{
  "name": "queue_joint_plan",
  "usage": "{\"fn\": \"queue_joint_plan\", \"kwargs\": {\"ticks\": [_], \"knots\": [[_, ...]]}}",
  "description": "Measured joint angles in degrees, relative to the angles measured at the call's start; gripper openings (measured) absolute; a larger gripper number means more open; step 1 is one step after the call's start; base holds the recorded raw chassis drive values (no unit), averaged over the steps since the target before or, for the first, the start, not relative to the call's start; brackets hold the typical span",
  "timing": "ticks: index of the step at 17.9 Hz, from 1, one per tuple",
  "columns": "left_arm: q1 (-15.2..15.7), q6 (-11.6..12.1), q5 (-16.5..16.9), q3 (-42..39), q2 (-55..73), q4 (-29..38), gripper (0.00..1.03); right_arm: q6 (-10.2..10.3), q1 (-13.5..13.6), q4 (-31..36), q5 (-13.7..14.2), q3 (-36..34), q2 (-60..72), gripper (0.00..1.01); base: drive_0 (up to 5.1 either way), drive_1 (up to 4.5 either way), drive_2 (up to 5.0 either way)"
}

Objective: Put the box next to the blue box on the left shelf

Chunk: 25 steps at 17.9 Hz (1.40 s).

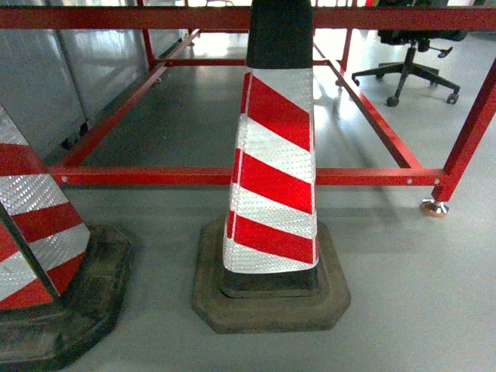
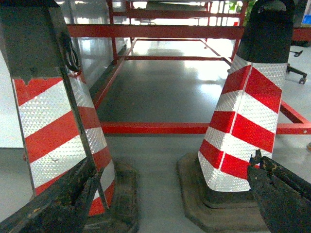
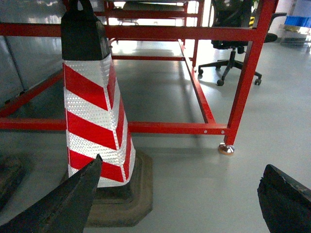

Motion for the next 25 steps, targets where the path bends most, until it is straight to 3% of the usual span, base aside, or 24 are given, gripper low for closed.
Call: {"fn": "queue_joint_plan", "kwargs": {"ticks": [25], "knots": [[0.0,0.0,0.1,0.0,0.0,0.0,0.98,0.0,0.0,0.0,0.0,0.0,0.0,0.98,0.0,0.00,0.0]]}}
